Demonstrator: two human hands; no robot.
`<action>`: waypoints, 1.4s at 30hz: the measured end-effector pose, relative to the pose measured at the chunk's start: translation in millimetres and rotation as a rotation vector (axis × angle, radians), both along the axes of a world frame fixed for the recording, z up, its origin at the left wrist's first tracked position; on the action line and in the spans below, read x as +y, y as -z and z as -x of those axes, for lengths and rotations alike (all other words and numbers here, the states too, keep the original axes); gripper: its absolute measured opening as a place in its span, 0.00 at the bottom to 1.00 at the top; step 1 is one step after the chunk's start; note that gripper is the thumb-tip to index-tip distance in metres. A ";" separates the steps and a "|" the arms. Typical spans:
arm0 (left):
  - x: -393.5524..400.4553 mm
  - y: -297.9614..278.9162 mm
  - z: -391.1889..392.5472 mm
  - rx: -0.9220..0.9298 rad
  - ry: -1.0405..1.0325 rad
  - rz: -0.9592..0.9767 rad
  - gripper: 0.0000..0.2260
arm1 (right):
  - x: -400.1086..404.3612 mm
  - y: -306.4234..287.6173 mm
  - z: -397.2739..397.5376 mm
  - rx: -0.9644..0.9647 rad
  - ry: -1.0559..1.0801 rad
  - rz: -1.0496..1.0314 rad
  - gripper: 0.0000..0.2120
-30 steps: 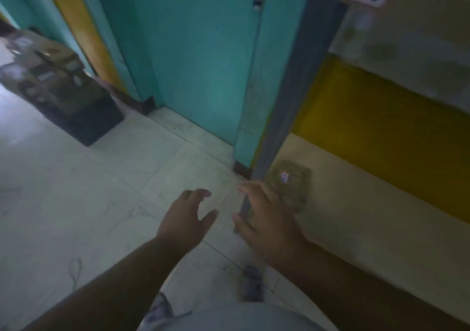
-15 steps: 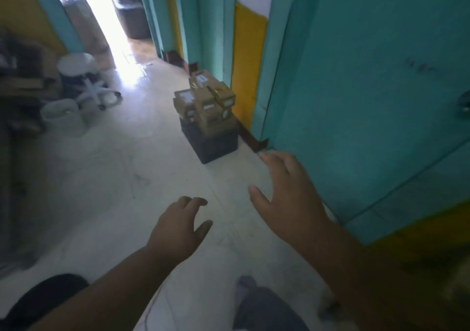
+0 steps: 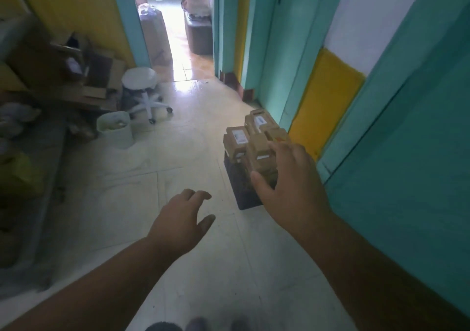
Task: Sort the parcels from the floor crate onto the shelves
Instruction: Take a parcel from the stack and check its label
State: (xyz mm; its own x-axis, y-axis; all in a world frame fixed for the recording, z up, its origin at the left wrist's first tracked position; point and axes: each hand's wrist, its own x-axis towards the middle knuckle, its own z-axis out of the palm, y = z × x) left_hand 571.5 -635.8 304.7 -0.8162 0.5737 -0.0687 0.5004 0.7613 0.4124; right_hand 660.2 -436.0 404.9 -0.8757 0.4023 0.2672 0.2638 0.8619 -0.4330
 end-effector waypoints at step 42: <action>420.9 151.7 644.5 -0.268 1.144 0.258 0.07 | 209.3 151.6 512.2 -0.319 1.086 0.214 0.27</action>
State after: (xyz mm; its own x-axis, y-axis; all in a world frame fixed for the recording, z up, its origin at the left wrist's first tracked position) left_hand -73.0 -214.8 152.9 0.2148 0.9008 -0.3775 0.8617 0.0072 0.5074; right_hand 148.0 -226.7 253.3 -0.0554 0.9961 -0.0687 0.9458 0.0303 -0.3234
